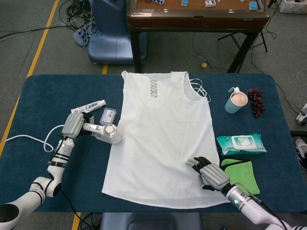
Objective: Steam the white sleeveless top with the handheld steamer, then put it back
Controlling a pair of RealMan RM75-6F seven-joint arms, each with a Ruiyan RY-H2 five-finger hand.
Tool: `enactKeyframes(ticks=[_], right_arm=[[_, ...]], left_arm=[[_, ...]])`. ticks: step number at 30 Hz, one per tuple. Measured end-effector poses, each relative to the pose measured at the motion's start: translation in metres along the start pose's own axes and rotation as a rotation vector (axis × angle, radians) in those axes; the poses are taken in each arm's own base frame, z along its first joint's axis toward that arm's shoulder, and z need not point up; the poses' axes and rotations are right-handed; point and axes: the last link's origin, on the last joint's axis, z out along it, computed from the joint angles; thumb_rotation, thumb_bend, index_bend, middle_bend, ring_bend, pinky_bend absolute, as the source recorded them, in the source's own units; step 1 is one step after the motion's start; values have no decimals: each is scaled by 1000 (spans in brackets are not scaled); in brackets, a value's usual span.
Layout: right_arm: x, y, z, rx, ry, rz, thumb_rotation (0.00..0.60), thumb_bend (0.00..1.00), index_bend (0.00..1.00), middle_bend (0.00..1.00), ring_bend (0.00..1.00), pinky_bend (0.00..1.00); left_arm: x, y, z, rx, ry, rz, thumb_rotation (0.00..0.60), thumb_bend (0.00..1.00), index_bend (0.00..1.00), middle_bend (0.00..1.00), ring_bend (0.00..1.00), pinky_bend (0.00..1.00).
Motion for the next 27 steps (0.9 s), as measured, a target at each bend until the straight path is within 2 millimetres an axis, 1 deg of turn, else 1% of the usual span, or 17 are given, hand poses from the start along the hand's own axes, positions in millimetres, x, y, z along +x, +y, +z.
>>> enactKeyframes(ticks=[2,4,6,10,16,19,21,22,23,24,26,27], right_arm=[[5,-2,0,16,25,6,600,835,25,95,0,0],[10,-4,-1,29,49,8,600,827,25,95,0,0],[16,-6,-3,41,77,3,600,790,25,95,0,0],[28,-8,-7,45,126,-15,600,717,25,95,0,0],[39,-3,-14,10,174,-21,600,698,25,95,0,0],[42,-1,-17,0,187,-22,600,696,26,95,0,0],[43,0,-20,-8,195,-22,600,693,26,95,0,0],[44,1,-21,-11,199,-23,600,690,26,95,0,0],[44,2,-22,-13,202,-23,600,682,26,95,0,0],[45,3,-22,-16,205,-24,600,675,26,95,0,0],[46,4,-23,-18,209,-24,600,668,25,95,0,0],[47,5,-23,-19,211,-24,600,668,25,95,0,0]], left_arm=[[7,-9,-12,10,-1,24,600,241,786,634,521,551],[9,-16,-22,21,-8,53,600,241,786,634,521,549],[8,-21,-28,35,-18,65,600,241,786,634,520,549],[3,-26,-30,59,-34,65,600,241,784,633,520,546],[-4,-30,-26,88,-48,75,600,241,768,634,513,538],[-7,-32,-22,106,-58,84,600,239,739,625,504,529],[-9,-34,-21,115,-60,92,600,236,667,580,475,507],[-9,-35,-21,118,-63,96,600,235,595,529,439,485],[-10,-36,-22,120,-70,103,600,234,502,455,387,456],[-10,-36,-22,120,-74,109,600,234,450,408,354,440],[-10,-38,-23,121,-84,126,600,234,318,278,260,390],[-9,-38,-23,120,-87,134,600,234,274,240,231,370]])
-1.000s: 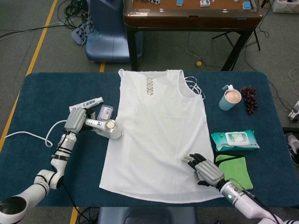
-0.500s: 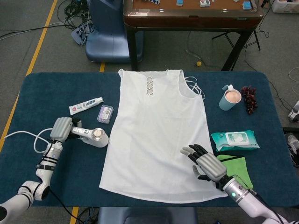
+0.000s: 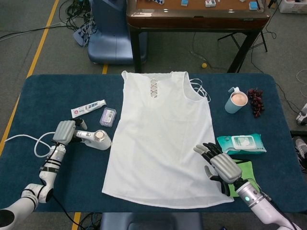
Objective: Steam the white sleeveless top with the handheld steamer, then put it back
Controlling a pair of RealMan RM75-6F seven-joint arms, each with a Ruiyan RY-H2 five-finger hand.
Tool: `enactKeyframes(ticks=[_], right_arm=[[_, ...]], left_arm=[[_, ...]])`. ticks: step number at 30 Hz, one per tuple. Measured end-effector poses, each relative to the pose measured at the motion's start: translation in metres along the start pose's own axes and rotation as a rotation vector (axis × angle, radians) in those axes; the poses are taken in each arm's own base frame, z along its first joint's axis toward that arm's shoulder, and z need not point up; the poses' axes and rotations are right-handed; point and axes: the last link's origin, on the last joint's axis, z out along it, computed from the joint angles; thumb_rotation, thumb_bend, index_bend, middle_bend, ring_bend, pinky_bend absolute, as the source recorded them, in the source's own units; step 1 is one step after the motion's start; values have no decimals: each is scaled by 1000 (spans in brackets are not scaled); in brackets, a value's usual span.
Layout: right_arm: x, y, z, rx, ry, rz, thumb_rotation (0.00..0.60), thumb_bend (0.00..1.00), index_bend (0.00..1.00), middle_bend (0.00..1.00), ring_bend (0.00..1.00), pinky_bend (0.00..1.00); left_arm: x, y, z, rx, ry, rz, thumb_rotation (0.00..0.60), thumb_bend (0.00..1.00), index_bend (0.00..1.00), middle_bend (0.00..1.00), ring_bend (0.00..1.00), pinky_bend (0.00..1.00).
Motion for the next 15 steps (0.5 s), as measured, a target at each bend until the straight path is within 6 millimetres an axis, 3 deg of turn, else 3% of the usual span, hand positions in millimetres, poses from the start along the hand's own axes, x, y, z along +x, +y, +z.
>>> enactKeyframes(ticks=[2,5,9,15], right_arm=[[1,1,0,0,3,0,600,667,26,95,0,0],[3,2,1,-1,9,-2,600,668,25,95,0,0],[7,5,0,-8,20,-10,600,667,26,95,0,0],[20,13,-2,-31,52,-48,600,668,26,95,0,0]], left_arm=[[1,-1,-1,0,-5,16,600,223,141,138,150,305],[3,-1,-3,-1,-12,23,600,182,18,34,54,218],[8,-2,-5,-2,-9,41,600,173,0,0,0,144],[19,-6,-11,10,-16,67,600,172,0,0,0,131]])
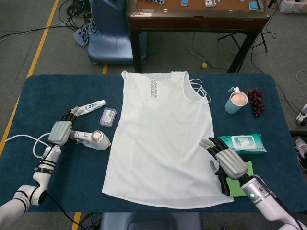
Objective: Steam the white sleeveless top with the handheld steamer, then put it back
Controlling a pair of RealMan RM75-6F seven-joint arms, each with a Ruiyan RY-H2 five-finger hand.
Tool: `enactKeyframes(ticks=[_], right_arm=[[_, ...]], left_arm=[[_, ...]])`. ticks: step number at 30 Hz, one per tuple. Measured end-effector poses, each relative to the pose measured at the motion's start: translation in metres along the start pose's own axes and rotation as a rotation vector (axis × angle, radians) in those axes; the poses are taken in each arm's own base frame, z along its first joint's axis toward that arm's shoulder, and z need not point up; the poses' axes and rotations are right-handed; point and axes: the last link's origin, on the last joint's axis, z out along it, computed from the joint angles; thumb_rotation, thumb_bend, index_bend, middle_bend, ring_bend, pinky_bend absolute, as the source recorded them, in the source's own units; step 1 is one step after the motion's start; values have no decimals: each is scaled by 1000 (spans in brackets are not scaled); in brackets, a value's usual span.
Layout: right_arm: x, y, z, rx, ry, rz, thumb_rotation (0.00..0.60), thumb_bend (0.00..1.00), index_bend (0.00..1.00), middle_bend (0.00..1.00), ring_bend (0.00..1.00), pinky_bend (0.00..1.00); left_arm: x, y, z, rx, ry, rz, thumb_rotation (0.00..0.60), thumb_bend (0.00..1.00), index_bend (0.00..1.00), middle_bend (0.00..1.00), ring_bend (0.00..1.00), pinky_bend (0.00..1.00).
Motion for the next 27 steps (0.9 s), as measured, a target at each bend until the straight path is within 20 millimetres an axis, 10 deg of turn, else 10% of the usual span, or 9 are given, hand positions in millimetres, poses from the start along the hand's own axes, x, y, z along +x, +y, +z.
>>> enactKeyframes(ticks=[10,27], right_arm=[[19,22,-17,-121,94,-42,600,539,26,118,0,0],[27,48,-84,-378,256,-72,600,467,25,124,0,0]], left_arm=[[33,-13,-33,29,130,28,600,173,35,4,16,131],[55,-20,-158,216,183,75,600,172,87,38,28,131]])
